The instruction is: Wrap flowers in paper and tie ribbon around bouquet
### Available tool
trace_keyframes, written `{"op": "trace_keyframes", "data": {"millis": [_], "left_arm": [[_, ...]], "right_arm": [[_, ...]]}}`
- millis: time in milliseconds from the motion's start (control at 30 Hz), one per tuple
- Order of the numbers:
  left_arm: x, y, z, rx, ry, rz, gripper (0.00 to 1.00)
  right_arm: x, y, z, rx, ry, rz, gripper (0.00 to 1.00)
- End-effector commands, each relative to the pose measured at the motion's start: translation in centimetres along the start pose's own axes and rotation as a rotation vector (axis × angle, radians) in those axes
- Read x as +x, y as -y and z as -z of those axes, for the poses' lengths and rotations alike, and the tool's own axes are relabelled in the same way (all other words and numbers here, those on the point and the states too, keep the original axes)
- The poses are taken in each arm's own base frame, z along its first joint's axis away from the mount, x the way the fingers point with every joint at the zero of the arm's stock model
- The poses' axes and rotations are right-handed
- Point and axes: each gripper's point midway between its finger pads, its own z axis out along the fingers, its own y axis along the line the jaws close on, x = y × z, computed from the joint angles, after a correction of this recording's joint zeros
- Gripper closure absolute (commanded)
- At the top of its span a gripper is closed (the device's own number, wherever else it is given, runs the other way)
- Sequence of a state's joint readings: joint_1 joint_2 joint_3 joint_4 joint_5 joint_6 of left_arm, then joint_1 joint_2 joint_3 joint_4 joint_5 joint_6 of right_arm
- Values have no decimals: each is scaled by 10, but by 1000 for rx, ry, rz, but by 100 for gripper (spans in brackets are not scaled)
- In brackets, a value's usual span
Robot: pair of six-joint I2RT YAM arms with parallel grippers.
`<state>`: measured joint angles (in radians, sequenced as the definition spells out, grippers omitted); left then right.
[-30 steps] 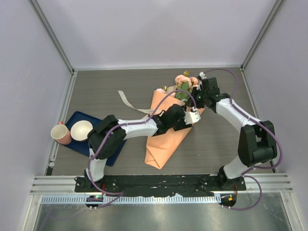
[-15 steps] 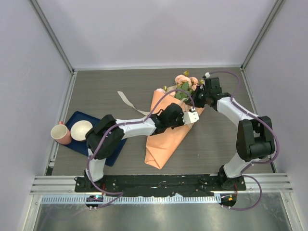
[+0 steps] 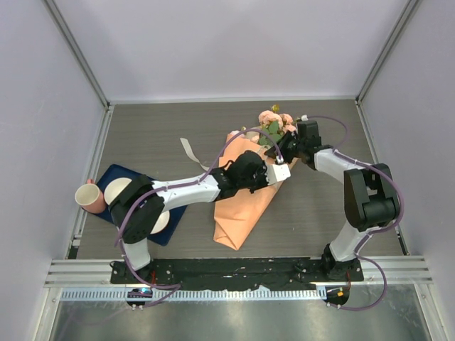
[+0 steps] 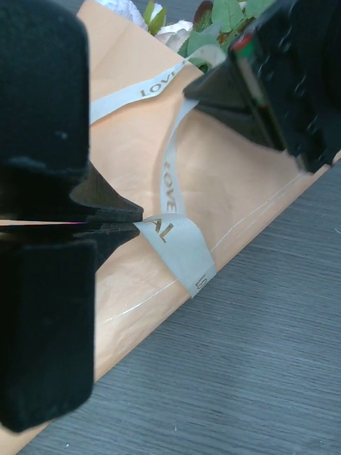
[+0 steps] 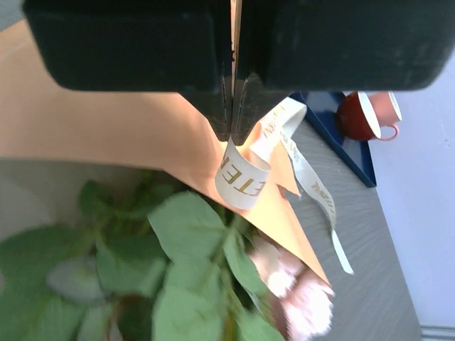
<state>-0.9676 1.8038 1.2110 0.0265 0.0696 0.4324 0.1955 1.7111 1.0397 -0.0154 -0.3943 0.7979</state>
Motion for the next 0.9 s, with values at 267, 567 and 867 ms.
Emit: {"op": "trace_keyframes", "data": {"millis": [267,567,867], "left_arm": [[-14,-20,0,-64,51,46,100],[4,-31,-14,-66,19,110,100],[6,-27,-21,-19,9,152,100]], "right_arm": [[65,13,41,63,-34,-40,99],[48,40,102,342,-11,229,40],[81,34,108,221,-10,360,33]]}}
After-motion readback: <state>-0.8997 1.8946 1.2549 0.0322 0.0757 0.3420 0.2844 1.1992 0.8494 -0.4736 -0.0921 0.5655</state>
